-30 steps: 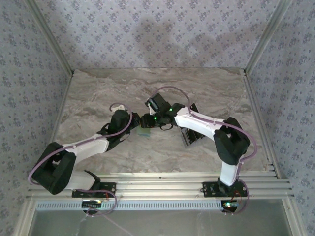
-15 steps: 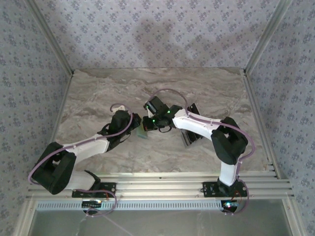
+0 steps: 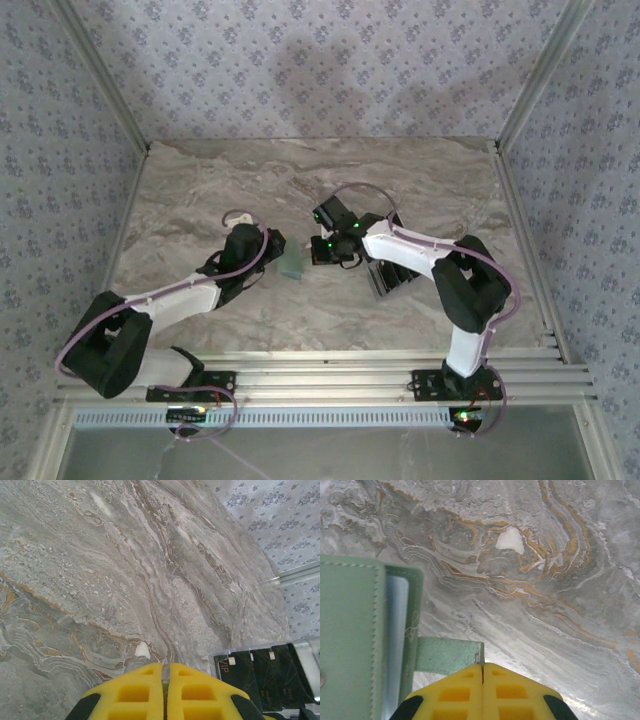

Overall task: Put the credit cards into the card holder
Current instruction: Open the card holder at the center of the table.

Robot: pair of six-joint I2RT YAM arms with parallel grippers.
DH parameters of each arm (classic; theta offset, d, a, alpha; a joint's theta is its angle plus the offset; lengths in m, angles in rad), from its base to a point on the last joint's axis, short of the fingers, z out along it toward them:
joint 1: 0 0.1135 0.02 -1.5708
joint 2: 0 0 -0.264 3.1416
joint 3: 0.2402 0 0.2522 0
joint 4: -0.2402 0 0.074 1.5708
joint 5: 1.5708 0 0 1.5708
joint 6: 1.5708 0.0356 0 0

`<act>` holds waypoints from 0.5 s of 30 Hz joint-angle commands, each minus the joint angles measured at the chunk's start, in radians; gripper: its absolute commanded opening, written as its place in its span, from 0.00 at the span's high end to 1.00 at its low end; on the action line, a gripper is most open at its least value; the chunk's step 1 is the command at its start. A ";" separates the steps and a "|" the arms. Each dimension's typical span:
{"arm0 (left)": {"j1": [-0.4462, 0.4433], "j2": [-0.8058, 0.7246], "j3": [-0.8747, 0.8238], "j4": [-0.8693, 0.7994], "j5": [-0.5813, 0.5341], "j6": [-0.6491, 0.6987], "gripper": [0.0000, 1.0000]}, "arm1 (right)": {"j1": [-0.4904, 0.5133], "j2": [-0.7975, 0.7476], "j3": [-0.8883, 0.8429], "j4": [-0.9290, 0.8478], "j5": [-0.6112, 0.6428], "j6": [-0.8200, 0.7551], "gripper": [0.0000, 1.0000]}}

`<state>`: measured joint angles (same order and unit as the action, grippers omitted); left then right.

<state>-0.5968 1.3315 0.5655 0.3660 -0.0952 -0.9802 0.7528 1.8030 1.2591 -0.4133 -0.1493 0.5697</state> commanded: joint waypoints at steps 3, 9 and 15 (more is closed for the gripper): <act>-0.002 0.054 -0.016 -0.025 -0.018 0.049 0.72 | 0.002 -0.045 -0.004 0.018 -0.042 0.003 1.00; 0.000 0.081 -0.021 -0.079 -0.033 0.090 0.38 | 0.001 -0.052 0.004 0.029 -0.087 0.007 1.00; 0.000 0.050 0.003 -0.148 -0.009 0.148 0.31 | 0.005 -0.084 0.014 0.025 -0.104 0.015 1.00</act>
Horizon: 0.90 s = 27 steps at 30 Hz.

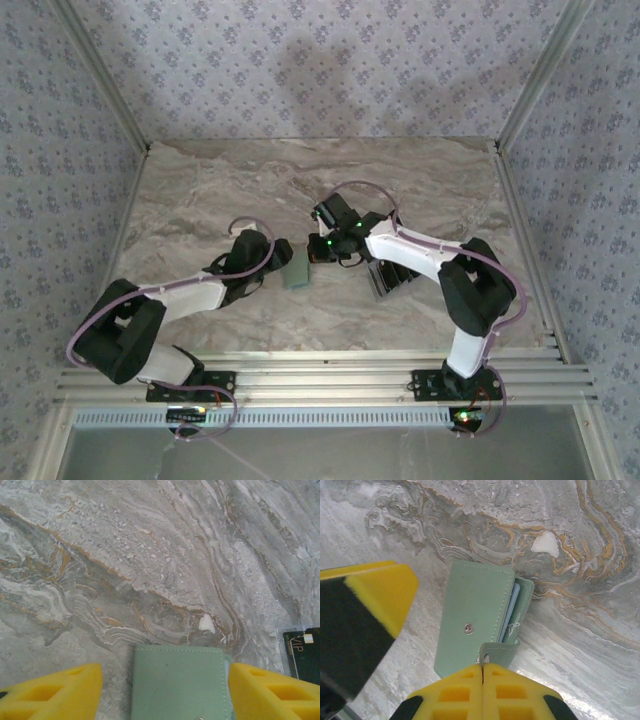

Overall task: Put the credit cards into the card holder
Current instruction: Open the card holder at the center of the table.

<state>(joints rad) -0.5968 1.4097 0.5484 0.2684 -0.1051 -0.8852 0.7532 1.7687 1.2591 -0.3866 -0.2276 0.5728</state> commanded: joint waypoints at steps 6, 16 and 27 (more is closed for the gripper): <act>-0.002 -0.032 0.045 -0.078 0.036 0.081 0.28 | 0.009 -0.074 0.033 -0.007 -0.029 0.021 1.00; -0.002 -0.038 0.061 -0.064 0.056 0.084 0.26 | 0.015 -0.072 0.044 -0.009 -0.030 0.027 1.00; -0.015 -0.003 0.096 -0.058 0.071 0.079 0.25 | 0.021 -0.083 0.051 -0.009 -0.028 0.032 1.00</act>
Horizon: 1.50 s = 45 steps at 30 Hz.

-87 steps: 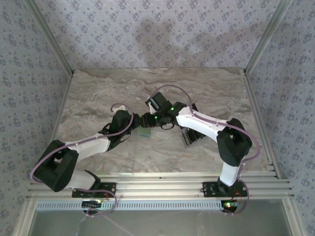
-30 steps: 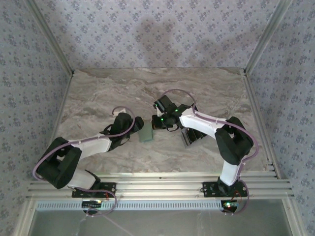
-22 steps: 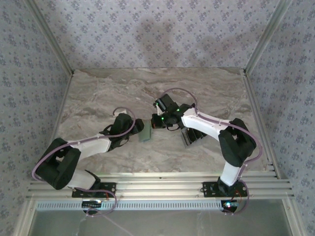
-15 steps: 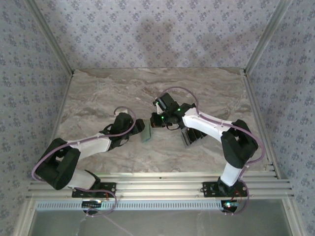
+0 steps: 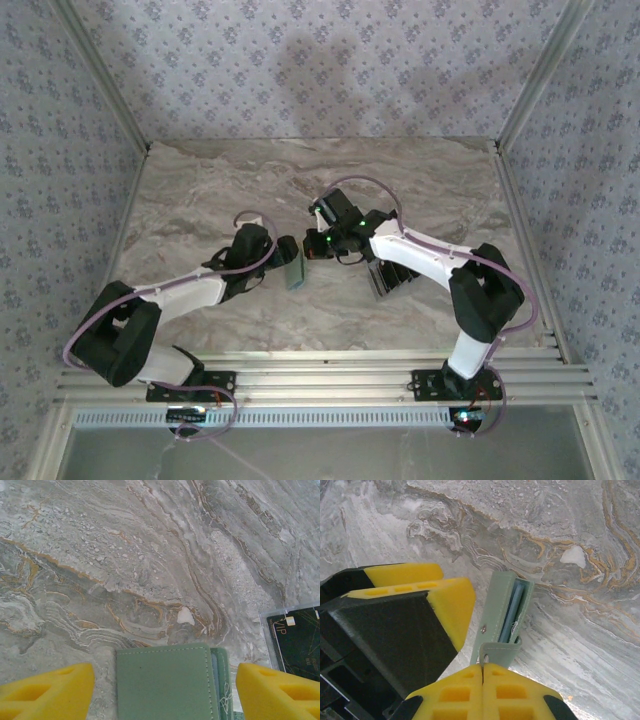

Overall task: Put the credit cards into the card holder
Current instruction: Open the card holder at the center of the table.

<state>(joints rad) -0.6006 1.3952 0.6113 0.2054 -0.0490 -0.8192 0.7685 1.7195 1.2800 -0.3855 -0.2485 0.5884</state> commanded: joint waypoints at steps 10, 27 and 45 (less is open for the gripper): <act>-0.031 0.051 0.045 0.003 0.010 0.009 0.25 | 0.003 -0.037 0.021 -0.012 -0.001 0.013 1.00; -0.018 -0.108 -0.141 -0.144 -0.139 -0.032 0.34 | -0.050 -0.037 -0.138 0.054 0.008 0.032 1.00; -0.007 -0.061 -0.096 -0.362 -0.227 -0.119 0.35 | -0.081 0.033 -0.210 0.095 0.061 0.029 1.00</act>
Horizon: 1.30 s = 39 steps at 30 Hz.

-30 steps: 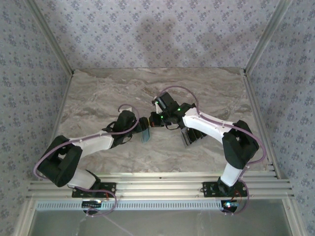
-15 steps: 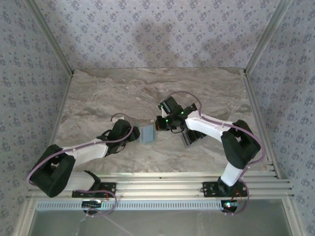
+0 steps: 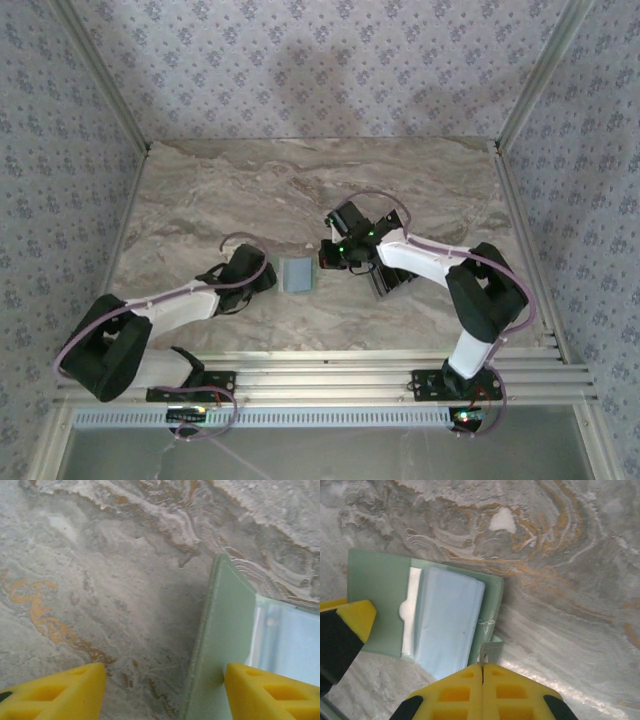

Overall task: Put the credit cards into the card holder
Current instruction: Open the card holder at the center of the table.

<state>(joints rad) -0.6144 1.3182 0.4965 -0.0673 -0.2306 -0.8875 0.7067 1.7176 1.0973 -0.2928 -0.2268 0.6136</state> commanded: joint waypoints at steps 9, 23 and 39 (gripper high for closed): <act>0.007 0.039 0.059 -0.142 -0.070 -0.023 0.33 | -0.025 0.083 -0.035 0.006 0.052 0.025 1.00; 0.003 0.033 0.094 -0.200 -0.050 0.012 0.33 | 0.024 0.037 0.083 -0.111 0.167 0.043 0.62; -0.005 0.020 0.111 -0.184 -0.098 0.004 0.32 | 0.079 0.049 0.208 -0.084 -0.002 0.036 0.49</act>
<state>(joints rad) -0.6140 1.3502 0.5755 -0.2367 -0.2893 -0.8906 0.7849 1.7199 1.2594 -0.3855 -0.1642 0.6479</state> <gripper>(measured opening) 0.674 0.512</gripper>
